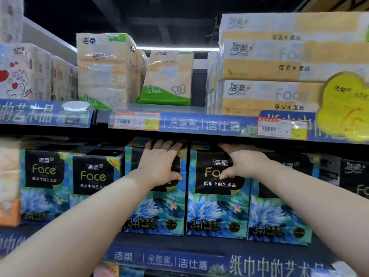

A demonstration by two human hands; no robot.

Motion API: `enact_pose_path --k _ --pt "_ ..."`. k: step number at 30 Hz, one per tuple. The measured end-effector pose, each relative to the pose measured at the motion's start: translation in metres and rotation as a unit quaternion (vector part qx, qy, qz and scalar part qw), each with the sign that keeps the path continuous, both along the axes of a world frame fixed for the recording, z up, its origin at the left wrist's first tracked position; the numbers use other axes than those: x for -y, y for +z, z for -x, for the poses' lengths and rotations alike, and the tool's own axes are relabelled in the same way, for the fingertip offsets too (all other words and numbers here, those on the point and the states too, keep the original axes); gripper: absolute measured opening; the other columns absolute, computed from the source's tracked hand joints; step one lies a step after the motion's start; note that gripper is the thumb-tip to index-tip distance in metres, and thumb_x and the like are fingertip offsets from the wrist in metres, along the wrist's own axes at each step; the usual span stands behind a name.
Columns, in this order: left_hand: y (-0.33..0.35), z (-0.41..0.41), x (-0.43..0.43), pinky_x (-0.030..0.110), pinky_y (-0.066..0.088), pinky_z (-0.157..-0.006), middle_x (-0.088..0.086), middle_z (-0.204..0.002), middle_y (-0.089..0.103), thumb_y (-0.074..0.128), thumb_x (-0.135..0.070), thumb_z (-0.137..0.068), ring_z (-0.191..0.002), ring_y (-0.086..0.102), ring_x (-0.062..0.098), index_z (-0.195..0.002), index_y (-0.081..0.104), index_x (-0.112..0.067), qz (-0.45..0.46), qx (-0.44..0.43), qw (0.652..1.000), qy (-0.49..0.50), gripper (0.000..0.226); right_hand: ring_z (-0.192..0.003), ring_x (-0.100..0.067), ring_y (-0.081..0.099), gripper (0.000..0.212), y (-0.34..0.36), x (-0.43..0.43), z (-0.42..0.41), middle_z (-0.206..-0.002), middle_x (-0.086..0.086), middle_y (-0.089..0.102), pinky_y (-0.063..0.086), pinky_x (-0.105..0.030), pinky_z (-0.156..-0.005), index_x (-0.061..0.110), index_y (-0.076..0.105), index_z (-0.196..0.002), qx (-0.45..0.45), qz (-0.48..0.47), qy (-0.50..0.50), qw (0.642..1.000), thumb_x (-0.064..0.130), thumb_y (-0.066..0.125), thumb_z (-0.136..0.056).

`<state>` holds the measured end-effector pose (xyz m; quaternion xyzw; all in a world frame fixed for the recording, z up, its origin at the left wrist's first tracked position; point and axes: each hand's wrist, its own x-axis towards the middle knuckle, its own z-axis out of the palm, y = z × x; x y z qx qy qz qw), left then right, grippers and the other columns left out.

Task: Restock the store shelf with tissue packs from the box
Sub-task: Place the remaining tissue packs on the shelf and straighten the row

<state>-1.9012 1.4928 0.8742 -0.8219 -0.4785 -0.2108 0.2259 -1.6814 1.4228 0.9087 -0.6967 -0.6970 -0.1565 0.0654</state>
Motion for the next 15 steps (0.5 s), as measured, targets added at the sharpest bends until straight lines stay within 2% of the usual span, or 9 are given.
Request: enact_pose_path --k 4,10,15 --pt "-0.0020 -0.0016 0.0006 0.047 0.013 -0.116 0.001 -0.155 0.023 0.063 -0.064 -0.073 -0.142 0.019 0.025 -0.150 0.013 -0.028 -0.005 -0.006 1.000 0.013 0.098 -0.120 -0.028 0.053 0.094 -0.0002 -0.0010 -0.0029 -0.135 -0.010 0.053 0.051 -0.037 -0.090 0.028 0.025 -0.147 0.018 -0.021 0.014 1.000 0.054 0.073 -0.071" --pt "-0.0026 -0.0019 0.0023 0.046 0.011 -0.116 0.001 -0.155 0.022 0.062 -0.065 -0.074 -0.143 0.018 0.025 -0.150 0.012 -0.029 -0.006 -0.008 1.000 0.019 0.098 -0.113 -0.027 0.057 0.092 0.0031 -0.0026 -0.0037 -0.129 -0.007 0.058 0.052 -0.033 -0.082 0.029 0.029 -0.146 0.054 -0.033 0.025 0.998 0.056 0.073 -0.070" --pt "-0.0054 -0.0022 0.0033 0.046 0.008 -0.117 0.000 -0.155 0.022 0.061 -0.066 -0.074 -0.143 0.017 0.024 -0.149 0.012 -0.028 -0.020 -0.014 1.000 0.019 0.098 -0.111 -0.026 0.057 0.090 0.0053 -0.0029 -0.0026 -0.125 -0.007 0.059 0.052 -0.034 -0.082 0.025 0.035 -0.144 0.078 -0.037 0.027 0.996 0.058 0.072 -0.069"
